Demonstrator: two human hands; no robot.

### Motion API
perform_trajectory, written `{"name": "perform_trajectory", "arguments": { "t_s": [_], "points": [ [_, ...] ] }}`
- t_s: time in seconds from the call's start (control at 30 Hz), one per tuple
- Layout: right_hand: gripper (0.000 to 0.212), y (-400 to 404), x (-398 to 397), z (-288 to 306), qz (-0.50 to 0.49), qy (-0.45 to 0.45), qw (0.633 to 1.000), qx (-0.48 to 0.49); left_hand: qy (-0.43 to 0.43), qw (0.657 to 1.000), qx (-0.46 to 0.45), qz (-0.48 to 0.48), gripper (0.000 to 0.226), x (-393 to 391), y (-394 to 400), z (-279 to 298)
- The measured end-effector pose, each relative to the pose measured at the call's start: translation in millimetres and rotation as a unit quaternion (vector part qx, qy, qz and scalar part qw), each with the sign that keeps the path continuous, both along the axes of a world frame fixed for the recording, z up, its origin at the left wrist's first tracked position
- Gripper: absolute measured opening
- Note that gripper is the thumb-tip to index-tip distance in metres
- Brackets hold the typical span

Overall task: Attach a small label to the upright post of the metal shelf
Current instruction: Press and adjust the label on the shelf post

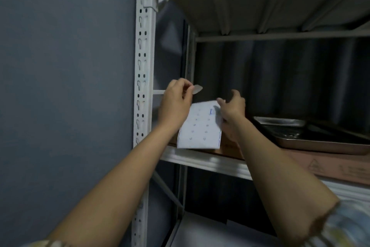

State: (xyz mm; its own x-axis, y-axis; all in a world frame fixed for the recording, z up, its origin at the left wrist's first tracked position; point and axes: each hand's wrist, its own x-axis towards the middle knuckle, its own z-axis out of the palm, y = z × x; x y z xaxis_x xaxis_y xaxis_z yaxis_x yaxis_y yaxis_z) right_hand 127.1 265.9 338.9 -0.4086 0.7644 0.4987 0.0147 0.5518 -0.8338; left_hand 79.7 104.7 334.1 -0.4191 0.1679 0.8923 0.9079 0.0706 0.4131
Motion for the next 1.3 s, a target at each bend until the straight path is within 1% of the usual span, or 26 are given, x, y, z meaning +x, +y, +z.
{"name": "perform_trajectory", "arguments": {
  "t_s": [0.03, 0.07, 0.13, 0.17, 0.23, 0.27, 0.33, 0.37, 0.43, 0.53, 0.6, 0.7, 0.73, 0.77, 0.83, 0.87, 0.97, 1.03, 1.1, 1.17, 1.27, 1.3],
  "points": [
    [0.054, -2, 4, 1, -0.009, -0.010, 0.999, 0.028, 0.007, 1.000, -0.007, 0.003, 0.015, 0, 3, -1],
    [0.049, -5, 7, 3, -0.003, 0.007, 0.999, 0.047, 0.015, 1.000, -0.010, 0.003, 0.015, -1, 6, -2],
    [0.024, -19, 10, 8, 0.061, 0.078, 0.994, 0.040, 0.036, 0.999, 0.005, 0.002, 0.013, -4, 8, -4],
    [0.022, -29, 13, 9, 0.107, 0.101, 0.989, 0.018, 0.046, 0.999, 0.020, -0.001, 0.011, -7, 9, -5],
    [0.031, -46, 17, 9, 0.183, 0.105, 0.977, -0.026, 0.059, 0.997, 0.050, -0.016, 0.006, -10, 10, -7],
    [0.034, -51, 19, 5, 0.201, 0.093, 0.975, -0.033, 0.059, 0.996, 0.059, -0.026, 0.004, -11, 10, -8],
    [0.035, -60, 20, -6, 0.203, 0.068, 0.976, -0.032, 0.056, 0.996, 0.058, -0.038, 0.003, -12, 8, -13],
    [0.035, -61, 19, -10, 0.209, 0.071, 0.975, -0.038, 0.056, 0.996, 0.052, -0.040, 0.004, -13, 6, -17],
    [0.030, -64, 17, -14, 0.241, 0.097, 0.961, -0.092, 0.059, 0.996, 0.046, -0.044, 0.007, -16, 3, -22],
    [0.015, -68, 12, -9, 0.271, 0.117, 0.943, -0.155, 0.071, 0.994, 0.068, -0.056, 0.007, -19, -5, -25],
    [0.010, -74, 6, -4, 0.291, 0.122, 0.930, -0.188, 0.078, 0.992, 0.081, -0.065, 0.007, -20, -13, -24],
    [0.023, -87, -7, 2, 0.313, 0.113, 0.911, -0.242, 0.105, 0.988, 0.098, -0.054, 0.008, -25, -25, -21],
    [0.024, -93, -11, 3, 0.324, 0.114, 0.904, -0.254, 0.108, 0.988, 0.100, -0.051, 0.008, -28, -29, -20],
    [0.022, -98, -16, 5, 0.335, 0.121, 0.898, -0.260, 0.109, 0.987, 0.103, -0.049, 0.009, -31, -33, -19],
    [0.009, -108, -24, 7, 0.342, 0.141, 0.896, -0.246, 0.097, 0.987, 0.113, -0.054, 0.011, -38, -42, -19],
    [0.007, -113, -28, 9, 0.330, 0.148, 0.906, -0.221, 0.087, 0.988, 0.115, -0.057, 0.013, -43, -47, -20],
    [0.006, -123, -41, 15, 0.268, 0.156, 0.945, -0.103, 0.050, 0.991, 0.106, -0.056, 0.028, -60, -63, -20],
    [0.006, -129, -50, 20, 0.260, 0.151, 0.953, -0.035, -0.001, 0.992, 0.109, -0.059, 0.034, -71, -75, -13],
    [0.007, -135, -61, 26, 0.263, 0.138, 0.955, 0.011, -0.055, 0.991, 0.115, -0.048, 0.030, -82, -86, 0],
    [0.008, -139, -69, 31, 0.263, 0.125, 0.956, 0.043, -0.099, 0.987, 0.110, -0.058, 0.020, -94, -93, 12],
    [0.009, -143, -82, 37, 0.260, 0.118, 0.956, 0.063, -0.130, 0.983, 0.101, -0.078, 0.003, -107, -96, 21],
    [0.009, -144, -86, 38, 0.260, 0.117, 0.956, 0.064, -0.132, 0.982, 0.108, -0.078, 0.004, -111, -96, 22]
  ]
}}
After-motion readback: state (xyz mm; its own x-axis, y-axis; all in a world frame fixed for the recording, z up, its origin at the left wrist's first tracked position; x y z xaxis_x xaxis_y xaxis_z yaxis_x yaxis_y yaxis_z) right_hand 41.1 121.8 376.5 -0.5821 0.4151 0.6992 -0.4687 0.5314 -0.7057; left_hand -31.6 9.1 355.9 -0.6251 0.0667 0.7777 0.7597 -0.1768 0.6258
